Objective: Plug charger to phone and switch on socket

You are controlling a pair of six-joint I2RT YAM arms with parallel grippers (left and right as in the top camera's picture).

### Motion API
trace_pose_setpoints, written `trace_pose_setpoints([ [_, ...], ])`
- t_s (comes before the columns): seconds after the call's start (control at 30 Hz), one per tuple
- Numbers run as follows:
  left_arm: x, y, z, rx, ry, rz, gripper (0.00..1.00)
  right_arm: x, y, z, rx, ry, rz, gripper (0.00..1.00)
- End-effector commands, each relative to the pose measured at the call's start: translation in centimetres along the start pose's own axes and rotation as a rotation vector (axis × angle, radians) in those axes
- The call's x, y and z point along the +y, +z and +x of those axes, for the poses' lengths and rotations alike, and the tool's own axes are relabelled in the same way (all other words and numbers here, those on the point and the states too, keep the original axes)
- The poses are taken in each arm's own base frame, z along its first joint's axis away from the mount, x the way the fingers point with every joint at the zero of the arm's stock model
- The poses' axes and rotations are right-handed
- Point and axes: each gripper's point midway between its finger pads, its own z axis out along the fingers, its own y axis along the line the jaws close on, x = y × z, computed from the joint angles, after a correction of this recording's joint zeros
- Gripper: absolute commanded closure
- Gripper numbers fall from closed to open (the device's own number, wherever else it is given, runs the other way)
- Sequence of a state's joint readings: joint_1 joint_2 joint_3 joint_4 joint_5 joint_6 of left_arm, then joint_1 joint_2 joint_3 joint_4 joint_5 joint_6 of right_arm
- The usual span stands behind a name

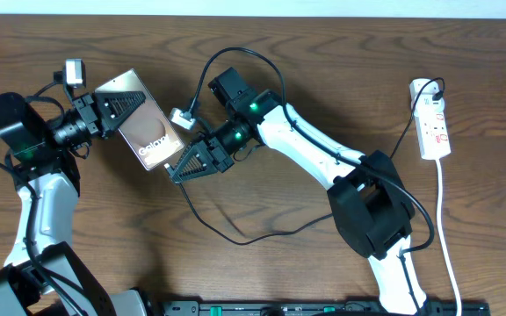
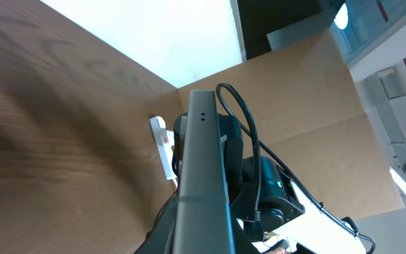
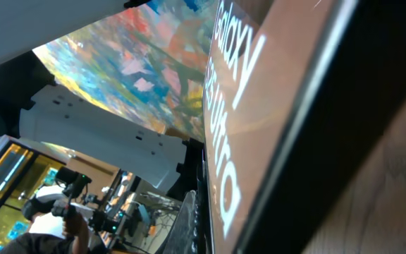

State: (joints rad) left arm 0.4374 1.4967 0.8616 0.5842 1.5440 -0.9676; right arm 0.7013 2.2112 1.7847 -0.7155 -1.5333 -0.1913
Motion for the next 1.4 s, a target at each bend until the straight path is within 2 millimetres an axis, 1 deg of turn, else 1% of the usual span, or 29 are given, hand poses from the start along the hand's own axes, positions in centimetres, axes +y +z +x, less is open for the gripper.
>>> trace_pose_setpoints([
  [0.0,-0.42,0.01,0.26,0.023,0.019,0.015,0.92,0.66,-0.65,-0.81,-0.017,-0.018,-0.02,0.99],
  [0.4,-0.42,0.01,0.26,0.023,0.019,0.015,0.92,0.61,-0.81,-0.85,-0.02,-0.018,-0.018,0.99],
  [1.03,-0.48,0.32,0.46,0.033,0.016,0.019,0.93,0.62,-0.53,-1.08,-0.015,-0.021,-0.021,0.99],
  [1.3,-0.48,0.32,0.46,0.033,0.015,0.019,0.93,0.21,-0.37,-0.97,-0.009,-0.017,0.003,0.99],
  [1.37,-0.48,0.32,0.47,0.033,0.015,0.019,0.93,-0.16,-0.37,-0.92,-0.006,-0.012,0.025,0.99],
])
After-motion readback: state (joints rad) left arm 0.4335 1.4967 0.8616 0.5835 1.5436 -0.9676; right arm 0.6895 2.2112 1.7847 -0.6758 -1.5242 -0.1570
